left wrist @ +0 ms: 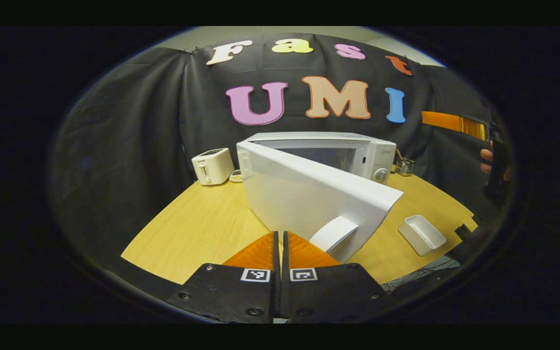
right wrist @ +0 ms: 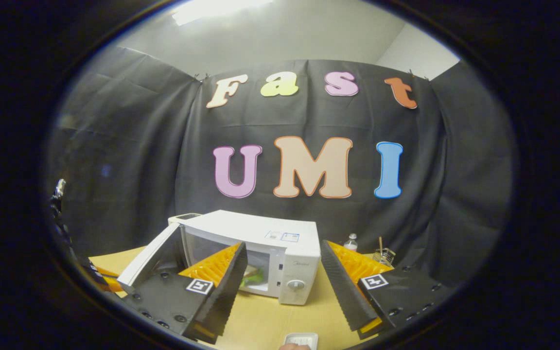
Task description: Open the microwave oven with the left hand, put the food in, and close the microwave oven.
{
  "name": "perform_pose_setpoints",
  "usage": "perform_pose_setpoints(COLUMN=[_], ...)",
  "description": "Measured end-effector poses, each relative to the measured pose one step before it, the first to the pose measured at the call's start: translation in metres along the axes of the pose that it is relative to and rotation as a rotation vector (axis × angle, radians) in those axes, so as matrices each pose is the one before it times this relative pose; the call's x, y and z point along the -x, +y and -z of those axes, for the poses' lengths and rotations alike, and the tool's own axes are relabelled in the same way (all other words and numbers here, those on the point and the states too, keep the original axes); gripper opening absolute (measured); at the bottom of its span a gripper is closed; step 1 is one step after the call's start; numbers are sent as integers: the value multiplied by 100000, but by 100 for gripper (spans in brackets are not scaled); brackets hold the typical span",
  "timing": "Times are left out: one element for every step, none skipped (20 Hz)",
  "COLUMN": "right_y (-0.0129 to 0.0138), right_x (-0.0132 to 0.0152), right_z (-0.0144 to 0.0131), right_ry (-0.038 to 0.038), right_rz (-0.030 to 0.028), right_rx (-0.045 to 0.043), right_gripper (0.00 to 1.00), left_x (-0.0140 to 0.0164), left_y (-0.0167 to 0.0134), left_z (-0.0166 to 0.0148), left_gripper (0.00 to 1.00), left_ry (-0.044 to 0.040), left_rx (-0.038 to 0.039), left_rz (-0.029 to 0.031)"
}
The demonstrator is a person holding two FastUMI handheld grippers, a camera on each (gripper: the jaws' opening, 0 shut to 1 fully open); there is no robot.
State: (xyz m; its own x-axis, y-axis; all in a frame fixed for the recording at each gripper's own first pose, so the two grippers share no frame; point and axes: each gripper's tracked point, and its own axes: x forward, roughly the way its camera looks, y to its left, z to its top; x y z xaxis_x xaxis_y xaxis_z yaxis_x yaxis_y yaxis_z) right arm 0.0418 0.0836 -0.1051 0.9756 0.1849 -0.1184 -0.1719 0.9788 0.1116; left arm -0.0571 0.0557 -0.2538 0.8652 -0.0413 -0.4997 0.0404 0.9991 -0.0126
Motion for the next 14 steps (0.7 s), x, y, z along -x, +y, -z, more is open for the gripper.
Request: perform_pose_setpoints(right_y=[-222, -392, -377, -478, -350, -308, -251, -347, -326, -447, -333, -237, -383, -242], right_x=[-45, -35, 11, -91, 25, 71, -30, 148, 62, 75, 18, 77, 106, 138], right_z=[-27, 99, -84, -98, -341, -355, -24, 211, -33, -19, -132, -255, -126, -97], right_ry=[-41, 344, 106, -281, -720, -697, 516, 557, 288, -87, -366, -404, 57, -38], right_rz=[-183, 136, 298, 779, 703, 521, 288, 162, 685, 664, 665, 434, 569, 476], right_rx=[-117, 77, 3, -249, -492, -513, -325, -302, -190, -169, -81, 275, 612, 359], right_gripper=[93, 84, 83, 83, 83, 83, 83, 84, 83, 83, 83, 83, 83, 83], left_x=[-308, -312, -246, -356, -385, -318, -270, -320, -279, -395, -238, -353, -407, -344], left_y=[-518, -484, -464, -489, -462, -521, -460, -380, -363, -365, -311, -347, -273, -294], left_z=[-224, -135, -222, -273, -172, -100, -72, -149, -91, -56, -154, -274, -165, -245], left_gripper=[1, 1, 1, 1, 0, 0, 1, 1, 1, 1, 1, 0, 1, 1], left_ry=[-80, 168, -239, -346, -206, 181, 237, -199, 86, 157, -205, -235, 103, -210], left_rx=[204, 258, 118, -203, -463, -667, -524, -219, -159, -588, -798, -694, -488, -199], left_rz=[637, 522, 585, 702, 844, 1070, 1015, 619, 774, 566, 558, 477, 409, 410])
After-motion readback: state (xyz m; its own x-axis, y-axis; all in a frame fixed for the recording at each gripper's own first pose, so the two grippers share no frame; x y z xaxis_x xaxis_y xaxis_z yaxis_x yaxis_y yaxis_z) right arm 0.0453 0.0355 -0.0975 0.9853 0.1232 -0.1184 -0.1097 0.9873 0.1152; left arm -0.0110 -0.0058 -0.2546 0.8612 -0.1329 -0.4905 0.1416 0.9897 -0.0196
